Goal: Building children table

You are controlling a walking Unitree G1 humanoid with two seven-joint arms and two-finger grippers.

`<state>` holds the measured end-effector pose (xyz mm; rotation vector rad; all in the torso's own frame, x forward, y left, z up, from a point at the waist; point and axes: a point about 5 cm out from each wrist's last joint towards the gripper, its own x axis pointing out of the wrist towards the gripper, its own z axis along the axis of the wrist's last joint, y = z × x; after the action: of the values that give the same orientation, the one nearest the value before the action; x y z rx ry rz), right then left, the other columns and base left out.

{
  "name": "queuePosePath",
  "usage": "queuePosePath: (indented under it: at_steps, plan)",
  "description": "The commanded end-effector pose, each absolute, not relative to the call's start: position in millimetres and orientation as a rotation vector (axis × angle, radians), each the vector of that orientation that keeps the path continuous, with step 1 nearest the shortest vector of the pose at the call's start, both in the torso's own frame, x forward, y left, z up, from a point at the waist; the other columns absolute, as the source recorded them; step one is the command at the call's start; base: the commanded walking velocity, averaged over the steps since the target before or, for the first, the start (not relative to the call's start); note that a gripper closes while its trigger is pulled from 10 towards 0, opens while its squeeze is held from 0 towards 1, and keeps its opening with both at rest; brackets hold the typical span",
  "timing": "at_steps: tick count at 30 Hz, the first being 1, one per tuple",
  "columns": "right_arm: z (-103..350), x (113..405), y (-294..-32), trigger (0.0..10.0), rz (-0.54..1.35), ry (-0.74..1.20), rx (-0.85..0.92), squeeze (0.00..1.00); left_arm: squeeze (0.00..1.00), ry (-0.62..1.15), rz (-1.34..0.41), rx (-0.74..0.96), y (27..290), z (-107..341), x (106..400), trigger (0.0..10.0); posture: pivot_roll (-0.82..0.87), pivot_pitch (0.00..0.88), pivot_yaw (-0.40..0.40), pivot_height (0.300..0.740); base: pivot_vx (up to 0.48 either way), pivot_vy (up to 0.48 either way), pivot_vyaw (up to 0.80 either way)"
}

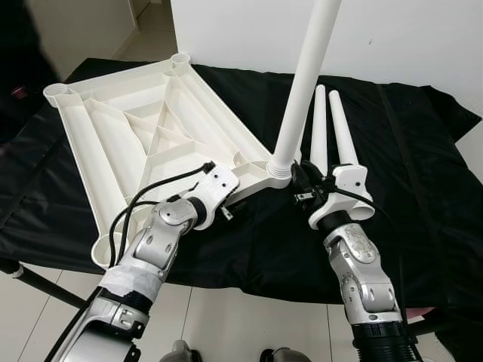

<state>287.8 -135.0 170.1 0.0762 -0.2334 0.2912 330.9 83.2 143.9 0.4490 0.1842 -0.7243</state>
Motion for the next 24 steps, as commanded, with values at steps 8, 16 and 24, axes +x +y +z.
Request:
queuePosePath:
  at_steps: [8,16,24]
  plan:
    - [171.7,289.0,-133.5,10.0,0.296,-0.227,0.075,0.00,0.00,0.283,-0.379,0.374,110.3,129.0,343.1,4.7,-0.10,0.072,0.042,0.740,0.000,0.000,0.00]
    - [171.0,289.1,-132.5,10.0,0.298,-0.223,0.072,0.00,0.00,0.298,-0.356,0.345,112.5,127.3,343.3,0.0,-0.10,0.069,0.044,0.740,0.000,0.000,0.00]
    - [170.1,290.0,-133.5,10.0,0.298,-0.217,0.068,0.00,0.00,0.313,-0.437,0.401,105.1,124.2,340.8,2.4,-0.10,0.071,0.044,0.740,0.000,0.000,0.00]
